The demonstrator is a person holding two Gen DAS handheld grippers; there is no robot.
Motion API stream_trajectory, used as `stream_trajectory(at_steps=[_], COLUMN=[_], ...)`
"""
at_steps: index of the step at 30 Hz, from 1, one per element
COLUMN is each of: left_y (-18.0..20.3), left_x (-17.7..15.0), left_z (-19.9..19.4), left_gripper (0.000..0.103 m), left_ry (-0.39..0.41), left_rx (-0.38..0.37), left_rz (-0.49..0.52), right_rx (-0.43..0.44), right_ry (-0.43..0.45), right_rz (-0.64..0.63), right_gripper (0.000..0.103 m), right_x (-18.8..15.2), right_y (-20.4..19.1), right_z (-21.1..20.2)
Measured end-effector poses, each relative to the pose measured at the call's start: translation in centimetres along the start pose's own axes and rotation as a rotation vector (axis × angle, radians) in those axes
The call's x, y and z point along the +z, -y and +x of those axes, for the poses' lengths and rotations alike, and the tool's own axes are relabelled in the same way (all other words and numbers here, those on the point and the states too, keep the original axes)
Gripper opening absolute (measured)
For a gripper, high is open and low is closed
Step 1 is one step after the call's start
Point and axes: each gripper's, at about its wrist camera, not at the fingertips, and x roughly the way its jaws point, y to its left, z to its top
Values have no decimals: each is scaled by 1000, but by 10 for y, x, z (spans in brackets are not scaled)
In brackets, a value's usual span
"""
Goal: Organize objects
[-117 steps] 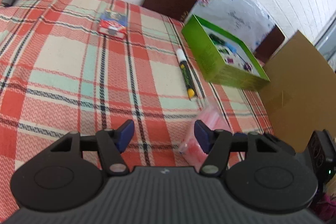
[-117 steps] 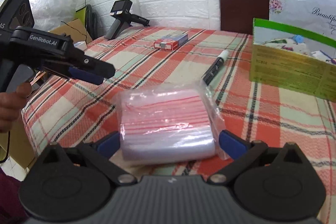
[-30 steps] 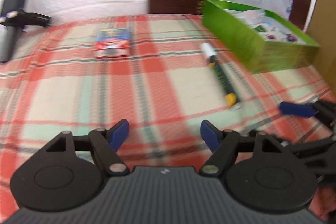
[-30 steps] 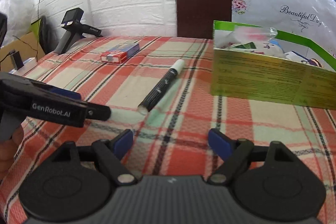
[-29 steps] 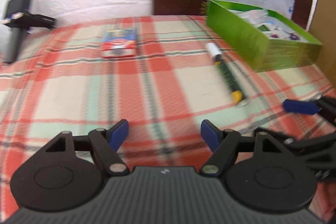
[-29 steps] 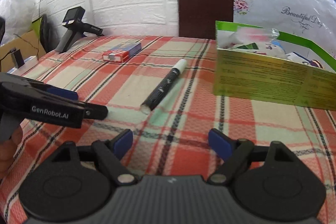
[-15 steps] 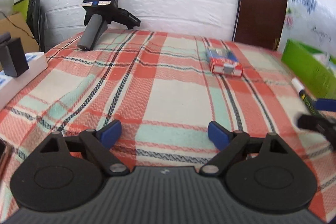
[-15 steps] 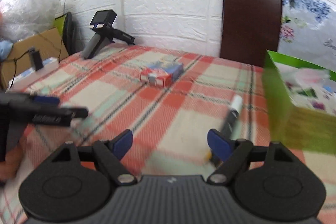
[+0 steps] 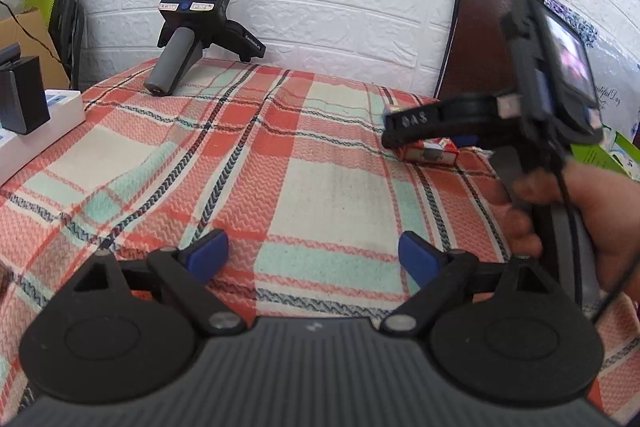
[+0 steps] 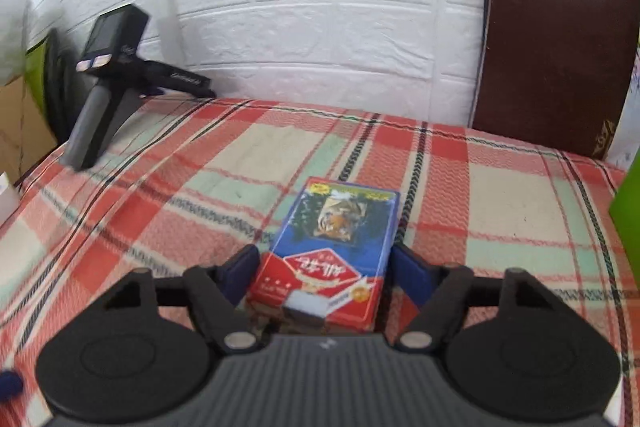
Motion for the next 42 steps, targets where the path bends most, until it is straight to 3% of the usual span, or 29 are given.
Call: stream_trajectory(at_steps=[6,15,17,20,22,26,31,32,33,34,36,38,42], left_y=[2,22,27,43,64,104,125,128,133,138,150,160,171], left_x=[0,-2,-2,0,1,-3,-12,-12,-13,-14,-13,-10,6], left_z=[0,2,-5,-20,-26,-33,-23,-22,-21,-20,-21,-23,-20], left_gripper=[94,96,96,96,95,95,91,91,91,90,79,79,72], left_ry=[-3,-62,-92,-144,-177,-278,-406,-403,-398,-399,-400,-398,-413], left_rx=[8,43,8,-137,-228,-335,-386,-374,-365,-361,-379,-359,-398], left_rz=[16,130,109,41,48,81,63,76,97,113,137,158,127], right_rx=[60,124,114,72,29,23,42,48,57,70,78,77,66], right_ry=[1,15,21,28,35,43,55,53,49,47,49,54,85], right_rz=[-69,-182,-182,-162,-162,-131,-133,-132,-132,-134,-140,-133,-57], right_gripper=[61,61,61,63,75,76,75,74,65,65,64,64,63], right_x=[-44,-139,-152,-163,-168,-175,-180,-180,-180,-180,-181,-181,-180], right_y=[7,17,24,40,46,56,58,59,60,59,56,56,73], right_z=[-54,-179,-198,-216,-223,-230,-232,-231,-230,-230,-232,-234,-244])
